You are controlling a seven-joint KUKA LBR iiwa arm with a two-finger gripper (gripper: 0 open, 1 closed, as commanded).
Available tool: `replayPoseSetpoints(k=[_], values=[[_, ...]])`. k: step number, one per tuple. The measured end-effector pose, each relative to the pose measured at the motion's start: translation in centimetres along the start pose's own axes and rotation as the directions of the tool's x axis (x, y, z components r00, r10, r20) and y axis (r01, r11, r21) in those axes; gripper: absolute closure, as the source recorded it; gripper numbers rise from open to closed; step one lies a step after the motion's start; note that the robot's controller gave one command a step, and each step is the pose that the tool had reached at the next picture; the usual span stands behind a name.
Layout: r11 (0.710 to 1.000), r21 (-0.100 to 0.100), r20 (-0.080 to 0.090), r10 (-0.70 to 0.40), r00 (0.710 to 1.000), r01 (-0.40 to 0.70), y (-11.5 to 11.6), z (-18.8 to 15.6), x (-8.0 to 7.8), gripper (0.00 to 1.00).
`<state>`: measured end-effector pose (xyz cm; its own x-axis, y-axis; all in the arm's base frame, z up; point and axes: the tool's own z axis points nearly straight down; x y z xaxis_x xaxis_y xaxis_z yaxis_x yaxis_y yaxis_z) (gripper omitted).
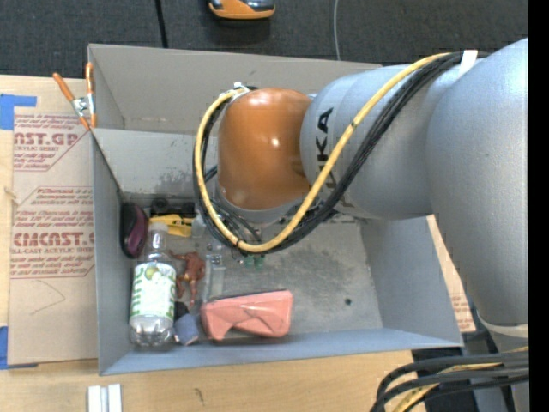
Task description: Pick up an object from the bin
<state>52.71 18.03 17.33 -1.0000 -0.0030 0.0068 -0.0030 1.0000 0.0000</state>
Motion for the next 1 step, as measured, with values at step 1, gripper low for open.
replayPoseSetpoints(k=[1], values=[[1.0,-0.001,0.007,0.001,1.0,-0.001,-0.08,-0.48,-0.17,0.0]])
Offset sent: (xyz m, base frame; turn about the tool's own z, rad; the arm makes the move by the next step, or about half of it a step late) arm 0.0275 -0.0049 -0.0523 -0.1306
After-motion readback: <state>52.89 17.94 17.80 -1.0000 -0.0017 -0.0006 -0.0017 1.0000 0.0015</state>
